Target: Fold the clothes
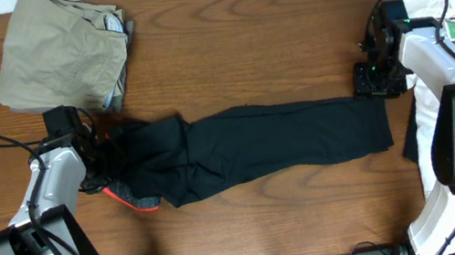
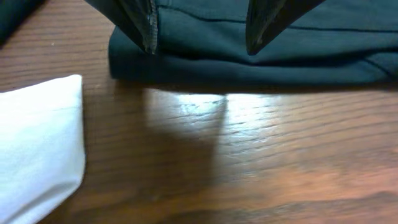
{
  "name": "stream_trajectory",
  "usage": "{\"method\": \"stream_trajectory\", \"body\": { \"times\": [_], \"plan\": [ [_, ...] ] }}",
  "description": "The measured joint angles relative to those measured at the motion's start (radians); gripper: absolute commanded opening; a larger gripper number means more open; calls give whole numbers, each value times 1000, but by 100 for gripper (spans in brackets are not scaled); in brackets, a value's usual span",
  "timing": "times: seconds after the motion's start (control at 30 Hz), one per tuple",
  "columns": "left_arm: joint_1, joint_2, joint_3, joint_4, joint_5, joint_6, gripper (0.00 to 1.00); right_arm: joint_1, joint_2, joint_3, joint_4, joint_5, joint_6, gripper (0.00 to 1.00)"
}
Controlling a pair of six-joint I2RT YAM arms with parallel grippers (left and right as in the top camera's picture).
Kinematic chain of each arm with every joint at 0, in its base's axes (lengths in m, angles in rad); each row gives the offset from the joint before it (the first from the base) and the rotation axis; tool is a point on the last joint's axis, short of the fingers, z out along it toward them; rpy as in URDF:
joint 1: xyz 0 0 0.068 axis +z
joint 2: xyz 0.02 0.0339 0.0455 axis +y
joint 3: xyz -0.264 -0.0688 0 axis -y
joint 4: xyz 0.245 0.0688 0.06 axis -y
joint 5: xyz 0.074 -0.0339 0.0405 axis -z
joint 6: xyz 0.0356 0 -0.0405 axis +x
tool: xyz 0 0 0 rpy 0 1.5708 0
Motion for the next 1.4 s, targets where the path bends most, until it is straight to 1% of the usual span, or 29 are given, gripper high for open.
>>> {"method": "stream_trajectory", "body": {
  "times": [0.07,0.17,0.33,0.43,0.5,0.53,0.57,0.83,0.93,1.03,1.23,1.33,1.4],
  "plan": [
    [0,0,0,0,0,0,6,-11,0,-13,11,2,0,42],
    [0,0,0,0,0,0,6,-23,0,-28,22,1,0,36],
    [0,0,0,0,0,0,6,-29,0,-42,29,-5,0,30],
    [0,0,0,0,0,0,6,-29,0,-45,40,-16,-2,23],
    [0,0,0,0,0,0,6,-29,0,-47,41,-20,-2,14],
    [0,0,0,0,0,0,6,-29,0,-47,41,-22,-4,6],
    [0,0,0,0,0,0,6,-29,0,-47,42,-23,-3,1],
    [0,0,3,-10,0,0,6,-29,0,-47,46,-41,2,1],
    [0,0,42,-69,0,1,6,-31,-2,-23,15,-59,2,1],
    [0,-17,112,-140,-1,13,6,-35,-25,38,-26,-69,0,1],
    [0,-159,272,-260,0,57,7,-36,-183,219,-114,-82,-14,1],
    [0,-272,327,-269,-1,77,17,-36,-277,306,-141,-84,-29,1],
    [1,-322,338,-266,-1,87,17,-37,-317,337,-145,-84,-35,1]
  ]
}}
